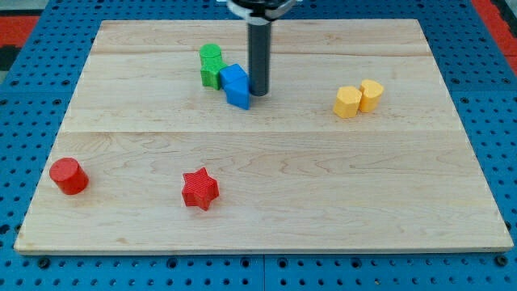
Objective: Place the blue triangle at the bottom left side of blue cube
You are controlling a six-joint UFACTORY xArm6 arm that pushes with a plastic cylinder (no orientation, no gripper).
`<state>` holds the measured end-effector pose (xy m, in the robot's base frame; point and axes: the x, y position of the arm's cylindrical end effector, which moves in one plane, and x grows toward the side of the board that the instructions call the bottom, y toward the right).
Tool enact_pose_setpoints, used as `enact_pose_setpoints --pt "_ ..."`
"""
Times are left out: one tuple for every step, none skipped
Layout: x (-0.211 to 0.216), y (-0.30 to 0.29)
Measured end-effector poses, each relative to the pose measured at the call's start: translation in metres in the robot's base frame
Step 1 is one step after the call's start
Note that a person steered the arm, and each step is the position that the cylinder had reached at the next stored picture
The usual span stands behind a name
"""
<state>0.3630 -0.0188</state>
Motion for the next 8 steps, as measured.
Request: enact_pose_setpoints --pt "0.003 -0.036" --pt "0.008 -0.039" --pt "0.023 -0.015" --pt "0.060 -0.005" --pt "0.083 -0.019" --pt "0.064 -0.055" --pt "0.044 -0.080" --pt "0.034 -0.086"
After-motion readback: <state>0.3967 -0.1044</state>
